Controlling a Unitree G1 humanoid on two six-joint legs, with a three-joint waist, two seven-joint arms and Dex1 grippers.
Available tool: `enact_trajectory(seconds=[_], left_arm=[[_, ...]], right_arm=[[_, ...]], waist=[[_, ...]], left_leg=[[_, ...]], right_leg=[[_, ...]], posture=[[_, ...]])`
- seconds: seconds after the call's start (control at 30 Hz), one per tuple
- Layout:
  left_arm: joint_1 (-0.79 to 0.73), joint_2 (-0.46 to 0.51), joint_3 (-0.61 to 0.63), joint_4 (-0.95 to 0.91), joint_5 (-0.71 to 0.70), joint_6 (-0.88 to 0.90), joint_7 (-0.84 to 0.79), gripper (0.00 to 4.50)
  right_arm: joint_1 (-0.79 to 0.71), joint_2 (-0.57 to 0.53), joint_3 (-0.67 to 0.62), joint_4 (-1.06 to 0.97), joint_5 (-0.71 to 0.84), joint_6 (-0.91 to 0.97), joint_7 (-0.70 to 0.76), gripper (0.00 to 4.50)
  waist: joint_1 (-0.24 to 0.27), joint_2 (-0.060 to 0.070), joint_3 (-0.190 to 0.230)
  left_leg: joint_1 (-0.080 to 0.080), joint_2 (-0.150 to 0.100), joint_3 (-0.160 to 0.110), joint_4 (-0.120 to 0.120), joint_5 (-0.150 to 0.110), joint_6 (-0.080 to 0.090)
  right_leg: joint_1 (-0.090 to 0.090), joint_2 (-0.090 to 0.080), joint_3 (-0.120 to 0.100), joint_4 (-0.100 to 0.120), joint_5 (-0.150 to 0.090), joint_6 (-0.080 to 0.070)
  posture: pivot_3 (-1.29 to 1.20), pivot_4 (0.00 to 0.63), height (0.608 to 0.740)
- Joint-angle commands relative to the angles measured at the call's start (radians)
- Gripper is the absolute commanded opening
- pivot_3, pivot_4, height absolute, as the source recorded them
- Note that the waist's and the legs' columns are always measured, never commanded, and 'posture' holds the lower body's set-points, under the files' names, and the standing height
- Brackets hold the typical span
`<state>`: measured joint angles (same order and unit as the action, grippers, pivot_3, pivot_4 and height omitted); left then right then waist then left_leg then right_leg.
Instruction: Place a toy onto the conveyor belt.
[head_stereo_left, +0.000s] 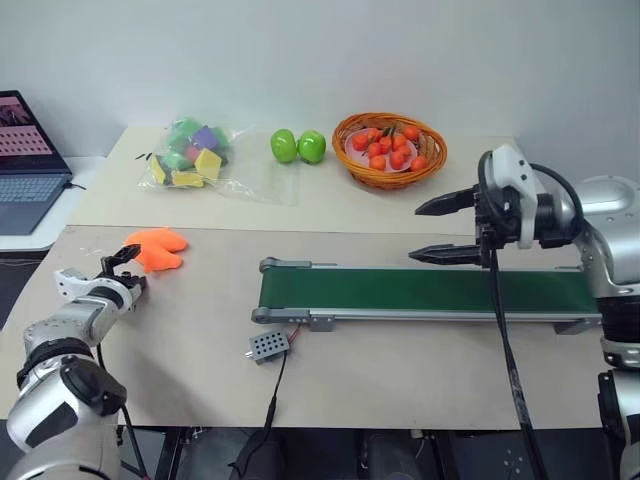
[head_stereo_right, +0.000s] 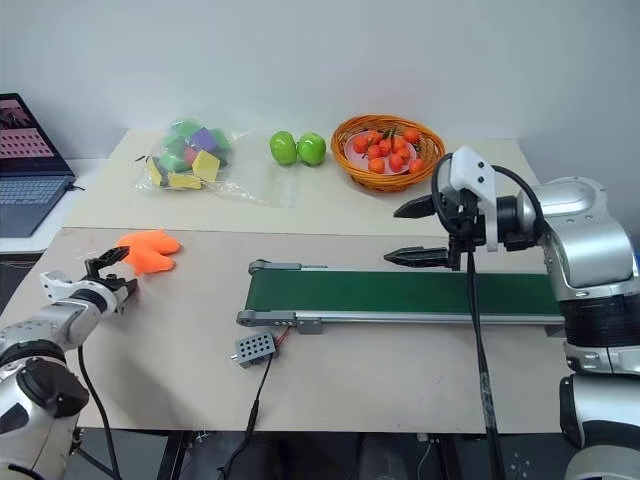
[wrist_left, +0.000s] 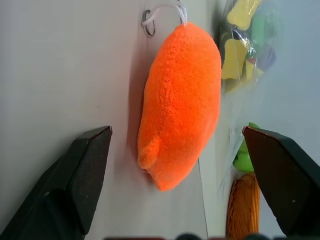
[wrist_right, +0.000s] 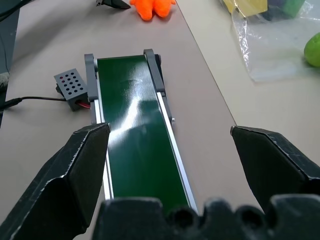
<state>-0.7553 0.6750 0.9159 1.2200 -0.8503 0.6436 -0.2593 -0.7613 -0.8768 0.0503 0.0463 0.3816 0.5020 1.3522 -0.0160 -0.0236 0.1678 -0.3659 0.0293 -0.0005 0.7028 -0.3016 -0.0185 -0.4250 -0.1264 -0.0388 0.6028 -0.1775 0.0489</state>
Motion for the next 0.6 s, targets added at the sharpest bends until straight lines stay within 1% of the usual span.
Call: enact_trajectory(seconds=[0.03, 0.27, 0.6], left_arm=[[-0.03, 0.009, -0.009, 0.028, 0.017, -0.045, -0.003, 4.48], [-0.046, 0.0, -0.018, 0.062, 0.039, -0.092, 0.008, 4.48], [-0.08, -0.02, -0.007, 0.078, 0.028, -0.114, 0.008, 4.48]], right_arm=[[-0.015, -0.02, -0.038, -0.028, 0.024, 0.01, 0.001, 4.5], [-0.016, -0.024, -0.04, -0.039, 0.026, 0.02, 0.0, 4.5], [-0.013, -0.022, -0.036, -0.046, 0.034, 0.027, -0.01, 4.5]], waist=[[0.0, 0.0, 0.0], [0.0, 0.0, 0.0], [0.004, 0.0, 0.0]], left_leg=[[0.0, 0.0, 0.0, 0.0, 0.0, 0.0], [0.0, 0.0, 0.0, 0.0, 0.0, 0.0], [0.0, 0.0, 0.0, 0.0, -0.001, 0.001]], right_leg=[[0.0, 0.0, 0.0, 0.0, 0.0, 0.0], [0.0, 0.0, 0.0, 0.0, 0.0, 0.0], [0.0, 0.0, 0.0, 0.0, 0.0, 0.0]], posture=[[0.0, 0.15, 0.738], [0.0, 0.15, 0.738], [0.0, 0.15, 0.738]])
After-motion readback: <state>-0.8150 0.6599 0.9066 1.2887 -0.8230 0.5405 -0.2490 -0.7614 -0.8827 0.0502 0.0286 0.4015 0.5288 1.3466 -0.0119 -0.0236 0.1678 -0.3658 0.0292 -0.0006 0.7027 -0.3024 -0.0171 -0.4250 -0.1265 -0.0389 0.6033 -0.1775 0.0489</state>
